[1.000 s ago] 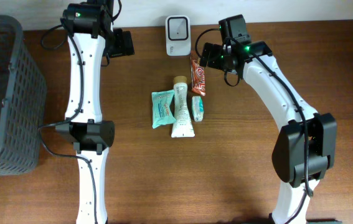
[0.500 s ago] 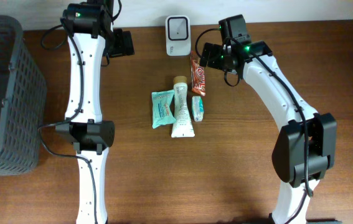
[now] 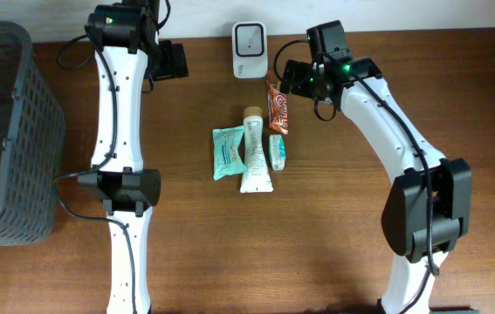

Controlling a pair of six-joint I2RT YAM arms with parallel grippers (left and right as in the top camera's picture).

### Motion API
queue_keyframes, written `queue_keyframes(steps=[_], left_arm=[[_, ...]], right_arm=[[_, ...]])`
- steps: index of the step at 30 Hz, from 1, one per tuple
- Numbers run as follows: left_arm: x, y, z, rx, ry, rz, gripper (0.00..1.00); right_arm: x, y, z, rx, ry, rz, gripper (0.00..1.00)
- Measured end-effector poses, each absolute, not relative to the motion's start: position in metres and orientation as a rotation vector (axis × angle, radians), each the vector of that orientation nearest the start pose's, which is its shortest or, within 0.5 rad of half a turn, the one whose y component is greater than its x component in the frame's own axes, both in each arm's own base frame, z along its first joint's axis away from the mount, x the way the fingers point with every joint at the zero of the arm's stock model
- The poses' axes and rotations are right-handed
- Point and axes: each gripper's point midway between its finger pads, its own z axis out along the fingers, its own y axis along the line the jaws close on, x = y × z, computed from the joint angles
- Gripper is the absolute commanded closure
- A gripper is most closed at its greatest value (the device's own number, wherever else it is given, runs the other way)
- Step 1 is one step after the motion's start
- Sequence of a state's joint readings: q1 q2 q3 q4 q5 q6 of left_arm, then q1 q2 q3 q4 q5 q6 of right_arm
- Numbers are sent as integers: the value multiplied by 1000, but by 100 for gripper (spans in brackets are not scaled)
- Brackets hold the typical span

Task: Scan the item barcode
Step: 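Hold the wafer bar's barcode in front of the scanner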

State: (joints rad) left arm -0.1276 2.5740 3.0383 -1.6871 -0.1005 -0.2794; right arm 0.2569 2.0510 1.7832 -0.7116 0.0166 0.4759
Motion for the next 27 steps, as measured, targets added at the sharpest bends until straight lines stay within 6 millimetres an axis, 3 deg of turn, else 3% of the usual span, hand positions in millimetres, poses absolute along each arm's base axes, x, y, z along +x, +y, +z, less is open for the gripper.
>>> queue_keyframes(steps=[4,9,12,22,27], left_arm=[[516,-49,188,-235,2770,39,1],[516,-49,188,-235,2771,38,1],[516,-49,188,-235,2771,39,1],[516,-49,188,-235,2771,38,1],[516,-49,188,-235,2771,39,1]], right_arm=[[502,158,135,264,2614,463,1],[512,182,150,223,2547,653,1],[531,191,170,144,2431,702,1],[541,178,168,91,2399,569,1],[548,160,141,139,2433,421,1]])
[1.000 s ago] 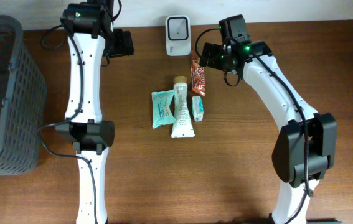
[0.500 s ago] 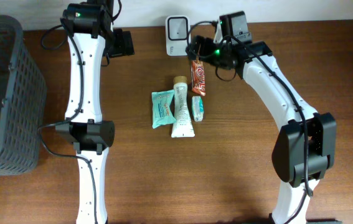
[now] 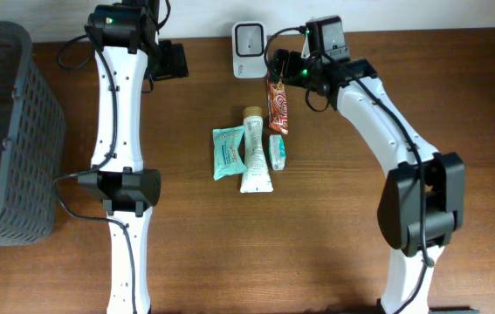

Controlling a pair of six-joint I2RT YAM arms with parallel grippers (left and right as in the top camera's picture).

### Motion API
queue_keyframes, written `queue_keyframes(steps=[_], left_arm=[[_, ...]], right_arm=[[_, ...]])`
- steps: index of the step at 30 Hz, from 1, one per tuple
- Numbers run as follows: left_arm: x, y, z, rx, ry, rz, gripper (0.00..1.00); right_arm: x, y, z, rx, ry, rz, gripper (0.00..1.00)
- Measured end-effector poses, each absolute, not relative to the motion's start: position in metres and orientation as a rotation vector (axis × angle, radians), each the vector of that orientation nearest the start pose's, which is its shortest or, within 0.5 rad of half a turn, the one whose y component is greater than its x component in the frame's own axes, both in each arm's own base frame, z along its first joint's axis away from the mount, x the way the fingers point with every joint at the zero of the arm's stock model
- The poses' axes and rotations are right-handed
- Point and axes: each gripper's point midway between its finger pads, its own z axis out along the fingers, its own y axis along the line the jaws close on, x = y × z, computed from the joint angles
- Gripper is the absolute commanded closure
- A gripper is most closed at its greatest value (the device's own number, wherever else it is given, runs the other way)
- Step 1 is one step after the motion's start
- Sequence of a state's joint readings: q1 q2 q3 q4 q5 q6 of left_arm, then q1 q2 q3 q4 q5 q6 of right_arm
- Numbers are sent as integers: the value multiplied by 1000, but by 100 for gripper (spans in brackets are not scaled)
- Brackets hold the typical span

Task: Scan the item barcode
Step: 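Hold the wafer bar's barcode in front of the scanner, then raise the wafer bar closer to the scanner window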

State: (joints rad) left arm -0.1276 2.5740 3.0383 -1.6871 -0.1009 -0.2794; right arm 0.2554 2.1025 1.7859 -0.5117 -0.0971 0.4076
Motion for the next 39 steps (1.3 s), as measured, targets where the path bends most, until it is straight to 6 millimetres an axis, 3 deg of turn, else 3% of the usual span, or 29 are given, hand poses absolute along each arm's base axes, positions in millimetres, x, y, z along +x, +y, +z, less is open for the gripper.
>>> queue_keyframes(steps=[3,6,10,13,17,22,24,25,31,39], left_arm=[[516,-49,188,-235,2771,39,1],[516,-49,188,-235,2771,39,1],[516,-49,188,-235,2771,38,1],[516,-49,188,-235,2771,39,1],[516,-49,188,-235,2771,38,1],[516,-49,188,-235,2771,38,1],[516,-49,188,-235,2771,38,1],[516,-49,188,-235,2771,38,1],[516,-49,188,-235,2771,39,1],[516,-49,188,-235,2771,39,1]], right_arm=[[554,157,127,144,2441,383,8],[556,157,94,112,2489,346,30],[550,161,45,94,2585,358,23],[545,164,25,82,2627,373,19],[544,165,22,83,2632,365,22],[543,173,12,57,2639,340,63],[543,178,9,34,2634,331,89],[543,182,7,5,2632,316,96],[540,185,8,-31,2638,235,96],[541,156,23,22,2657,85,96]])
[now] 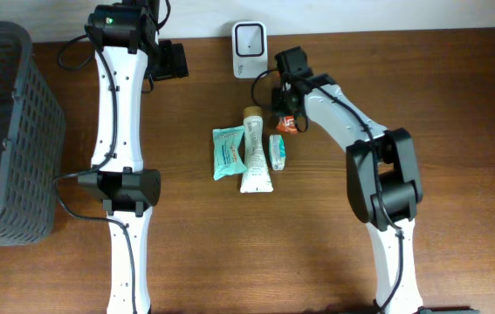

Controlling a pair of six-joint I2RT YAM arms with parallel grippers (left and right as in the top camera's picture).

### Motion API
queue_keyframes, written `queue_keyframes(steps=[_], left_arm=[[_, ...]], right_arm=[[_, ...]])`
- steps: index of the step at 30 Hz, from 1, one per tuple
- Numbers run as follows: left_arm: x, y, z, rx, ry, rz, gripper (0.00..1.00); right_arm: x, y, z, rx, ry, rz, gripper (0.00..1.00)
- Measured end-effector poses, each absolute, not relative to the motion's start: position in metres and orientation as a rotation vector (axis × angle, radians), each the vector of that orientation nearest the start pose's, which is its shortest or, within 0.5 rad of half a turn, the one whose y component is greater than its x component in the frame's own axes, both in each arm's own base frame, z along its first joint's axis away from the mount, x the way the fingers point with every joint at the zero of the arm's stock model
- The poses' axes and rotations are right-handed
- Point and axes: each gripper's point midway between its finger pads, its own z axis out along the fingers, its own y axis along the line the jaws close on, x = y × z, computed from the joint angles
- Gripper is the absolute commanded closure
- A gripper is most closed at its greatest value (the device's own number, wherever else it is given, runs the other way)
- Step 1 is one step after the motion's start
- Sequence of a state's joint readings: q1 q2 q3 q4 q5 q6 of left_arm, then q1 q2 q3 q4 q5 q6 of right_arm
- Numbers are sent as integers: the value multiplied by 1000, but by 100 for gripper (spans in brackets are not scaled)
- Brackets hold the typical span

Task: Scan the item barcode
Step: 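Raise the wafer bar closer to the scanner window, then carry the wafer bar to the right and drop it on the table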

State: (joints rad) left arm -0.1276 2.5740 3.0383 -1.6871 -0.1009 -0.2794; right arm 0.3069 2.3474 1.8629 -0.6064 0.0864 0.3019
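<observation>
The white barcode scanner (249,39) stands at the table's back edge. Just in front of it lies a brown-and-orange snack bar (289,125); only its near end shows. The rest is covered by my right gripper (282,100), which points down over the bar, its fingers hidden under the wrist. A teal packet (227,153), a cream tube (255,153) and a small teal sachet (278,150) lie side by side in the middle. My left gripper (175,61) hovers at the back left, away from all items, with nothing in it.
A dark mesh basket (7,131) fills the left edge of the table. The left arm's column (116,131) stretches from the front edge to the back left. Bare wood lies in front of the items and to the right.
My right gripper has moved left and toward the front, from beside the scanner to right over the snack bar, which it now mostly covers. The left arm and the other items have not moved.
My right gripper was first to the right of the snack bar's far end. Then it sat closer to the scanner, above the bar's top. Now it stands directly over the bar. The left arm stayed at the back left throughout.
</observation>
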Motion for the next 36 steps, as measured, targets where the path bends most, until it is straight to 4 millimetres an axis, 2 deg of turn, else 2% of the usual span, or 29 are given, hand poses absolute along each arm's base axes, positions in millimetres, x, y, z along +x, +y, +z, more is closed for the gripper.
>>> queue_keyframes(steps=[2,4,6,8,11,13,16,19,25,28,31,36], left_arm=[[516,-49,188,-235,2771,38,1],[516,-49,188,-235,2771,39,1],[516,-49,188,-235,2771,38,1],[516,-49,188,-235,2771,38,1],[516,-49,188,-235,2770,38,1],[516,-49,188,-235,2771,39,1],[516,-49,188,-235,2771,39,1],[516,-49,188,-235,2771,39,1],[516,-49,188,-235,2771,39,1],[516,-49,188,-235,2771,39,1],[516,-49,188,-235,2771,38,1],[516,-49,188,-235,2771,39,1]], right_arm=[[552,145,43,55,2609,86,96],[572,140,79,70,2500,110,96],[593,143,116,65,2370,155,96],[609,157,154,18,2240,233,96],[625,182,189,-60,2076,298,96],[626,199,201,-141,2021,302,96],[625,224,207,-272,1955,279,96],[627,240,201,-361,1912,257,96],[636,245,151,-425,1946,219,96],[638,244,142,-430,1952,213,96],[643,237,147,-402,1931,182,96],[653,164,143,-185,2010,-47,96]])
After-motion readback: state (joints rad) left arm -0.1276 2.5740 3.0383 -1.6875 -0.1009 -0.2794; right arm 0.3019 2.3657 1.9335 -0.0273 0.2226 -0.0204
